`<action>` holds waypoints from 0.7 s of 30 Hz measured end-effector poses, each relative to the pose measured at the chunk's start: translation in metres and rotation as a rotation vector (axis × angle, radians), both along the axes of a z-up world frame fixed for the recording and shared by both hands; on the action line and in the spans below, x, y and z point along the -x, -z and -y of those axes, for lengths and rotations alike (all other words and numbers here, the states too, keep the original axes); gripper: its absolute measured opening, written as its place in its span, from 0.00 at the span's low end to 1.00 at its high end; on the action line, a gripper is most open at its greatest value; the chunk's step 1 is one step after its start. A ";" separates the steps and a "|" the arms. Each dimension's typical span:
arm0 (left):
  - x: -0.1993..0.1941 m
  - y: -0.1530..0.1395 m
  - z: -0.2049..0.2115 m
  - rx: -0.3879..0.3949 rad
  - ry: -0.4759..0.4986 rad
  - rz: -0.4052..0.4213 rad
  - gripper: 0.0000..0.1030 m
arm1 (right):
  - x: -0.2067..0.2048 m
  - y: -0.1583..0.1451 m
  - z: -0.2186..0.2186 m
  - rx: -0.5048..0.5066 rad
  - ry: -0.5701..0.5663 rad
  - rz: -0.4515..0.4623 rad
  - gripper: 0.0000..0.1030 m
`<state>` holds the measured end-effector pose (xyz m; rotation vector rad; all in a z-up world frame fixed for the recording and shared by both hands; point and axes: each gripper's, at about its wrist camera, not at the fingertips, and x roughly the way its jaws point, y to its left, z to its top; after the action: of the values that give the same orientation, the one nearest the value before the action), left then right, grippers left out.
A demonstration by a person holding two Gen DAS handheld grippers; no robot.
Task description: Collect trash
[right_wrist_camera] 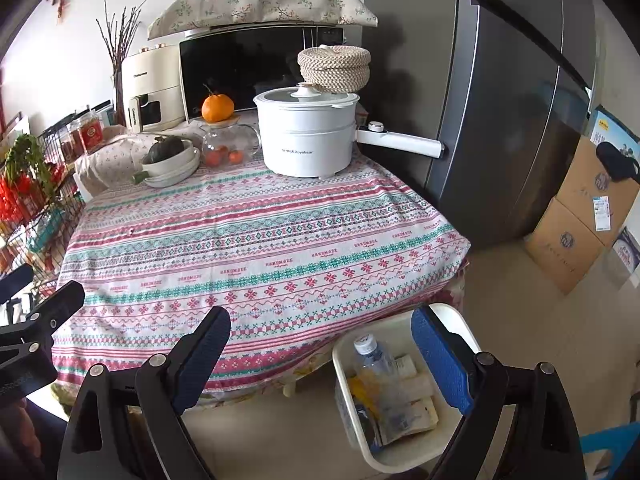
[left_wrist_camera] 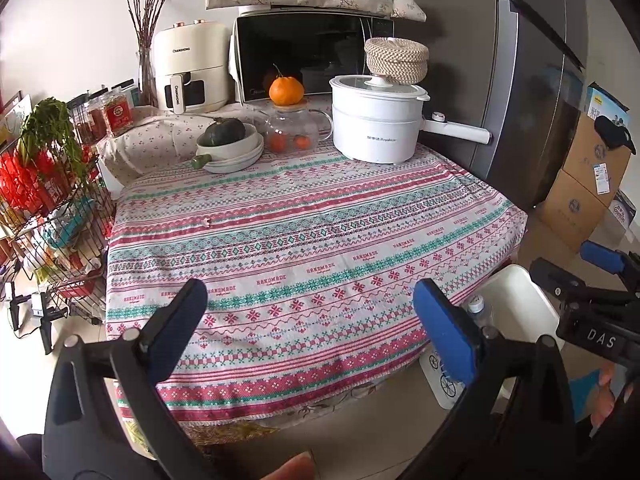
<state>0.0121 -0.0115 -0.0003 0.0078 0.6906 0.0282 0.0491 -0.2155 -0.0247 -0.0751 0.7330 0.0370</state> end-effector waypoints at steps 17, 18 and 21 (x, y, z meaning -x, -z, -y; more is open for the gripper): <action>0.001 0.000 0.001 0.001 0.001 -0.003 0.99 | 0.001 0.000 0.000 -0.004 0.001 0.002 0.90; 0.001 0.000 0.002 0.001 0.001 -0.003 0.99 | 0.001 0.000 0.000 -0.003 0.002 0.002 0.90; 0.001 0.000 0.002 0.000 0.000 -0.003 0.99 | 0.001 0.000 0.001 -0.005 0.002 0.001 0.90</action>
<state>0.0115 -0.0133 -0.0007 0.0077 0.6940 0.0278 0.0480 -0.2161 -0.0249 -0.0699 0.7321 0.0371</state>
